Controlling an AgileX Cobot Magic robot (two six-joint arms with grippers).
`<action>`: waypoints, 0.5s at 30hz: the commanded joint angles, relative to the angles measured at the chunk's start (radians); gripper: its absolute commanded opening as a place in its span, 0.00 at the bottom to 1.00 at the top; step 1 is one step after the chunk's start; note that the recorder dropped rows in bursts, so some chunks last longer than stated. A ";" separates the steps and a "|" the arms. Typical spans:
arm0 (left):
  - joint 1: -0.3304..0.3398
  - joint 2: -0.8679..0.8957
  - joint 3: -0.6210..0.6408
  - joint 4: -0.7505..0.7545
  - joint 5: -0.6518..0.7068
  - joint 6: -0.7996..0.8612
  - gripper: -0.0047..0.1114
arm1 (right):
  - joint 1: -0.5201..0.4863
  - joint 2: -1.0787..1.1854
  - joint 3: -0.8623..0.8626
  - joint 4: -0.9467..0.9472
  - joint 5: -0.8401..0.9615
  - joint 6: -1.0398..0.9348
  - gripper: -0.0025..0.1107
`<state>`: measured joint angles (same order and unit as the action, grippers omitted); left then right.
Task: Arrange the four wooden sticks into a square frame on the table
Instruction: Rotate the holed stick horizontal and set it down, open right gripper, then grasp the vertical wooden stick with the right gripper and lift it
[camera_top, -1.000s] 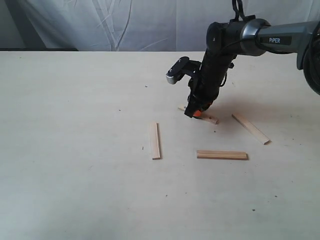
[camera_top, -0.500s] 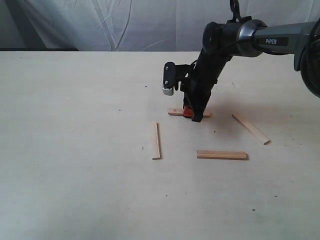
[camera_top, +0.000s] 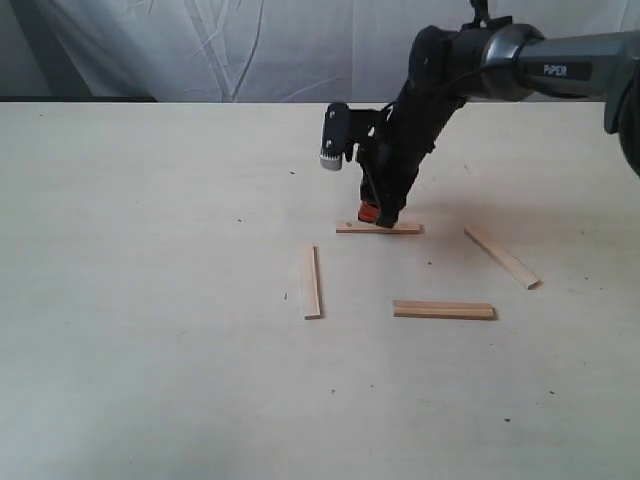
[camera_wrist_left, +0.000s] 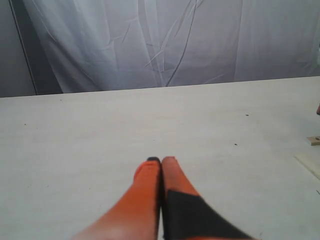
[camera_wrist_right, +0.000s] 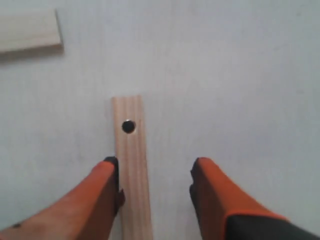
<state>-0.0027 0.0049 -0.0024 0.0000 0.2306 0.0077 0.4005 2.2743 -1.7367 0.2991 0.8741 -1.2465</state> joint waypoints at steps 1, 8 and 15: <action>-0.007 -0.005 0.002 -0.006 0.001 0.000 0.04 | -0.003 -0.095 -0.004 0.143 0.065 0.434 0.43; -0.007 -0.005 0.002 -0.006 0.001 0.000 0.04 | 0.010 -0.105 -0.004 0.263 0.144 0.874 0.43; -0.007 -0.005 0.002 -0.006 0.001 0.000 0.04 | 0.195 -0.103 -0.004 -0.098 0.163 1.315 0.43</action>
<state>-0.0027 0.0049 -0.0024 0.0000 0.2306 0.0077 0.5106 2.1737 -1.7367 0.3844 1.0241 -0.1477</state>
